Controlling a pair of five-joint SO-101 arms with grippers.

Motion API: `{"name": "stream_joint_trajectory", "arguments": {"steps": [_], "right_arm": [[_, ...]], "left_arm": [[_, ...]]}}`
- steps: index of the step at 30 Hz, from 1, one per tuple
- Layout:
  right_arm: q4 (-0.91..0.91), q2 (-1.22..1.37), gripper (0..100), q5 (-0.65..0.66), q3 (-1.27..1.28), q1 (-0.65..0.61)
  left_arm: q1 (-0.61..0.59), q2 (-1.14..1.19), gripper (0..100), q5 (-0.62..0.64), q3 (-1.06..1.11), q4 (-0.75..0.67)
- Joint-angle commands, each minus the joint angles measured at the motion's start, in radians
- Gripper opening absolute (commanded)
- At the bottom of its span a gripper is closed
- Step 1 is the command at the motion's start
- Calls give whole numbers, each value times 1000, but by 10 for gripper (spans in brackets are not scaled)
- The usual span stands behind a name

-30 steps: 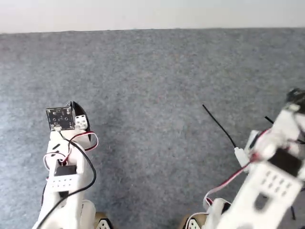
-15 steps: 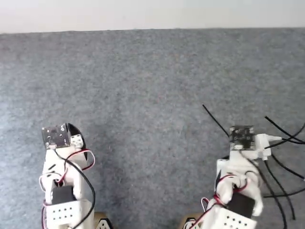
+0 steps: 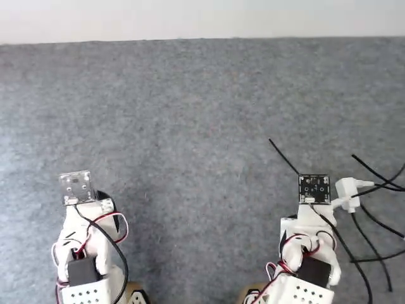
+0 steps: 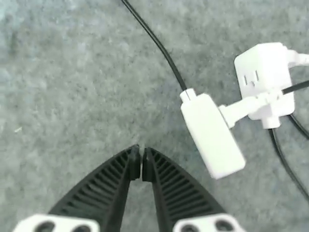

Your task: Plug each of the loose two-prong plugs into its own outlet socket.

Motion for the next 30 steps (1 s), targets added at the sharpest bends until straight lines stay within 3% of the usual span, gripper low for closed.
{"name": "stream_joint_trajectory", "arguments": {"steps": [1,5,30], "right_arm": [[77,-8,11,-12,20,2],[81,-10,11,-6,20,-1],[81,-12,11,-6,20,-1]], "left_arm": [[-5,-12,14,6,-15,89],[-2,-12,14,6,-15,189],[-3,-12,14,8,-15,178]]}}
